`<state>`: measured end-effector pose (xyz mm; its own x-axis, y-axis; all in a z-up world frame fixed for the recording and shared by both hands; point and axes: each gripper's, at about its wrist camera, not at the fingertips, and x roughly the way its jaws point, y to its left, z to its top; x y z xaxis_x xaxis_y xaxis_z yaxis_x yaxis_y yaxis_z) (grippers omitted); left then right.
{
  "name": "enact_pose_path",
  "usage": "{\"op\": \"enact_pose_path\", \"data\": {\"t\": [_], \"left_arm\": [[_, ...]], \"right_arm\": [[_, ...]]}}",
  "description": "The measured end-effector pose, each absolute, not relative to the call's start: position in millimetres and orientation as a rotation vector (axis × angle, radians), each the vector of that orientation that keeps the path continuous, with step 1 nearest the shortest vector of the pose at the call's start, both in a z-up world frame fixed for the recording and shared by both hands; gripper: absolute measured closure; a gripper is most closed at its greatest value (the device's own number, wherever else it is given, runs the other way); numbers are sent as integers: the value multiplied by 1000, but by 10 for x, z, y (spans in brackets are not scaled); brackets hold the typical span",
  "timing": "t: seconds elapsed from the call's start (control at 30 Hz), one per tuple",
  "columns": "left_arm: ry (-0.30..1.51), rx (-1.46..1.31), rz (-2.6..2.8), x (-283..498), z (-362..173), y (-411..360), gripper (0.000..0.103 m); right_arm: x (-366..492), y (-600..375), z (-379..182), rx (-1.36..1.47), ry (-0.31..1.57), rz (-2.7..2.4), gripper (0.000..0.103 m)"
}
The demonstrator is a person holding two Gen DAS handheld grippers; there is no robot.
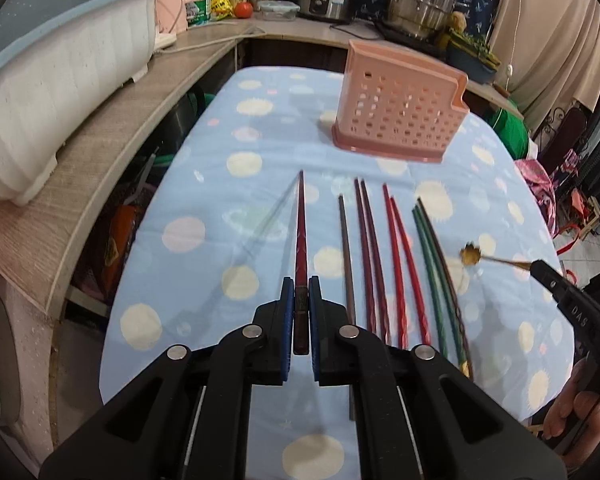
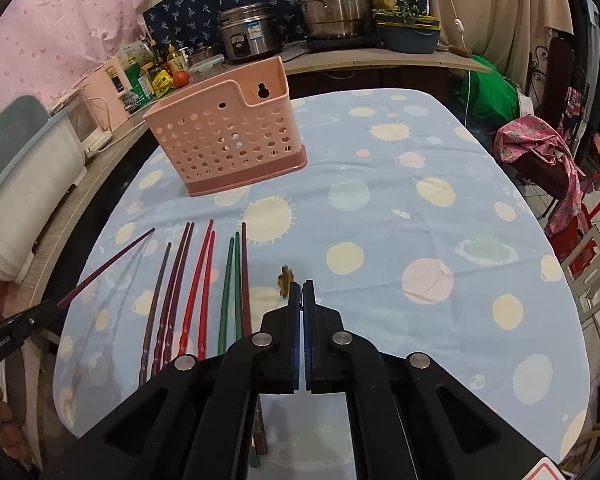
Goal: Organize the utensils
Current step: 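Lift the chopstick and spoon and carry both toward the pink basket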
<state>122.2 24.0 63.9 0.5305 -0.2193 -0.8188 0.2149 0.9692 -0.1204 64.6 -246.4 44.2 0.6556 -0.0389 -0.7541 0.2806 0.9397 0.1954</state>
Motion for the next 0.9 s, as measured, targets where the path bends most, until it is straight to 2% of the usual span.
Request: {"op": "enact_pose_path", "data": {"t": [0.53, 0.9], "left_arm": [[723, 5, -212, 2166, 1738, 59, 96], [494, -73, -257, 2512, 2805, -174, 96]], "right_arm": [[1322, -2800, 1219, 315, 665, -151, 101], [2002, -2989, 1647, 332, 558, -137, 101]]}}
